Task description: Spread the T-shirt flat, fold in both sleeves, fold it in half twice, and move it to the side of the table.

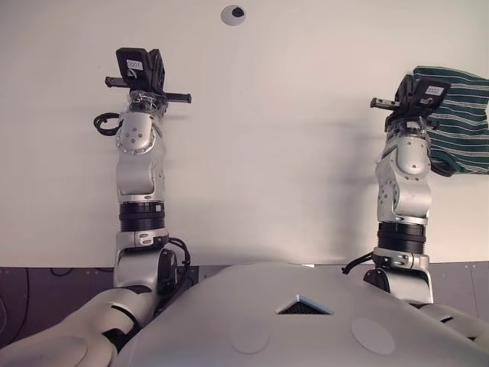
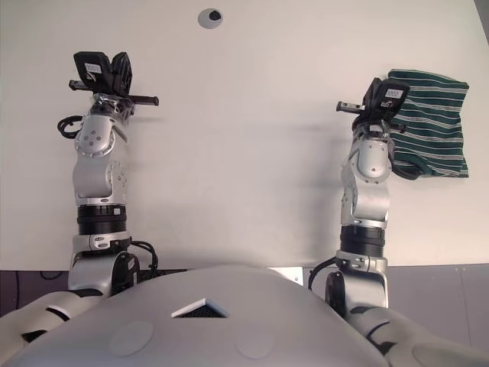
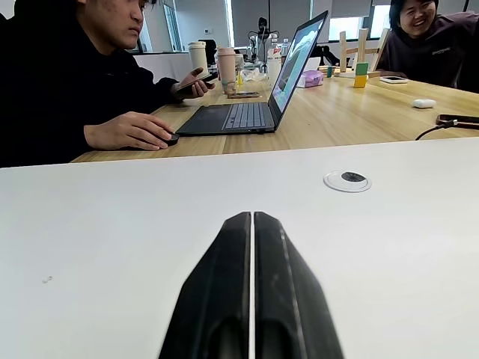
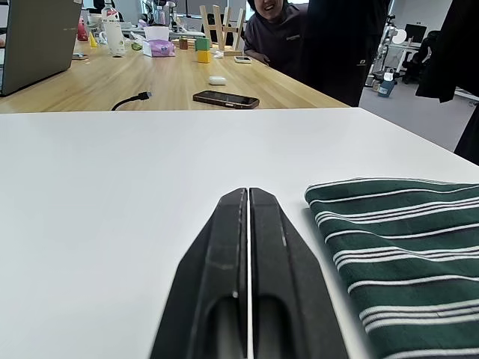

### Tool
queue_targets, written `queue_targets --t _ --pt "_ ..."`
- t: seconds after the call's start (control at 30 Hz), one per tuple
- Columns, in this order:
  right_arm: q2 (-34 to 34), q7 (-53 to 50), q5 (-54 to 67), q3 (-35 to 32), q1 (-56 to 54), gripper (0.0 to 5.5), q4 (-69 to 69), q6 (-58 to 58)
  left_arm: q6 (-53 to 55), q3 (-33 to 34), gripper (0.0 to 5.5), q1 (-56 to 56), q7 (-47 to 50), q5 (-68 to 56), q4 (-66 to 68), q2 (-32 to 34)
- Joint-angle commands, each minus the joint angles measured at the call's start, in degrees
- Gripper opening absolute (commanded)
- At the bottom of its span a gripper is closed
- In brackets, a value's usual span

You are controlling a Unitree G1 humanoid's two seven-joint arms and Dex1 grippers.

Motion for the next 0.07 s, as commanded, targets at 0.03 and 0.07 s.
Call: queue_targets --t 0.03,0.07 --pt "0.46 0.32 -0.43 -0.41 -2.70 0.03 3.10 -0.86 -1.64 0.05 0.00 -1.70 1.17 0.40 2.67 -0.89" --pt "0.00 0.78 -0.48 -0.42 -3.16 0.03 3.80 -0.99 -2.18 0.03 0.00 -1.78 1.60 0.33 2.97 -1.44"
